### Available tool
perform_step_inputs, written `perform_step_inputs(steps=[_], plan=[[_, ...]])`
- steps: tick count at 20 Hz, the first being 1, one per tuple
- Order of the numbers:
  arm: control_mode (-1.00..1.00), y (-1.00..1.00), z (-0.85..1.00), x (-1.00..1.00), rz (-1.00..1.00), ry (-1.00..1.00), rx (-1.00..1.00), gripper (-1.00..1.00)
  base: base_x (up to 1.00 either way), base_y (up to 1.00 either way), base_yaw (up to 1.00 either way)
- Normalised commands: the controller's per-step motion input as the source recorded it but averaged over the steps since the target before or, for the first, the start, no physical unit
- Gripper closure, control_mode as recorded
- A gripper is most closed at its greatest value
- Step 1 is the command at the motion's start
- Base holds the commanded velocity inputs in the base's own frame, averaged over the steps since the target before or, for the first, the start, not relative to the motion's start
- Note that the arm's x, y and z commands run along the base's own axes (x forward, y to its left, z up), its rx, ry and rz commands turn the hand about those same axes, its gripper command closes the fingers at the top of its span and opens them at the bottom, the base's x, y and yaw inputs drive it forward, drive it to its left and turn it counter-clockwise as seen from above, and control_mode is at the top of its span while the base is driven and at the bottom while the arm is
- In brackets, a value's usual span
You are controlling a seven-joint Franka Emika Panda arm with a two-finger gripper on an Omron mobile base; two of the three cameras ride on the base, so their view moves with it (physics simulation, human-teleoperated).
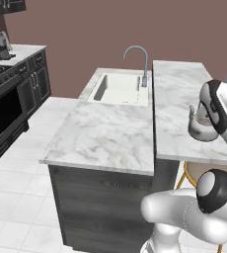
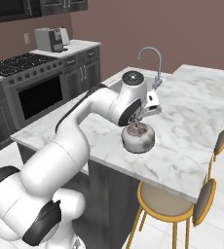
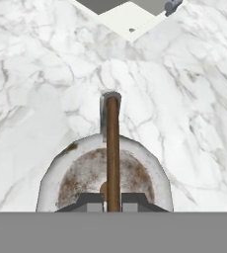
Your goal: The kettle is done boiling. Turn off the stove, then wait for 300 timesteps before moving the kettle to the dining table.
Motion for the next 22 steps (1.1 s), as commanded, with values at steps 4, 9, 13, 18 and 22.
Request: perform_step_inputs(steps=[4, 9, 13, 18, 22], plan=[[-1.00, -0.06, -0.16, 0.17, 0.00, 0.01, 0.00, 1.00, 0.00, 0.00, 0.00], [-1.00, -0.06, -0.18, 0.16, 0.00, 0.02, 0.00, 1.00, 0.00, 0.00, 0.00], [-1.00, -0.01, -0.09, 0.16, 0.00, 0.02, 0.00, 1.00, 0.00, 0.00, 0.00], [-1.00, 0.00, -0.05, 0.13, 0.00, 0.00, 0.02, 1.00, 0.00, 0.00, 0.00], [-1.00, -0.01, -0.12, 0.11, 0.00, 0.00, 0.02, 1.00, 0.00, 0.00, 0.00]])
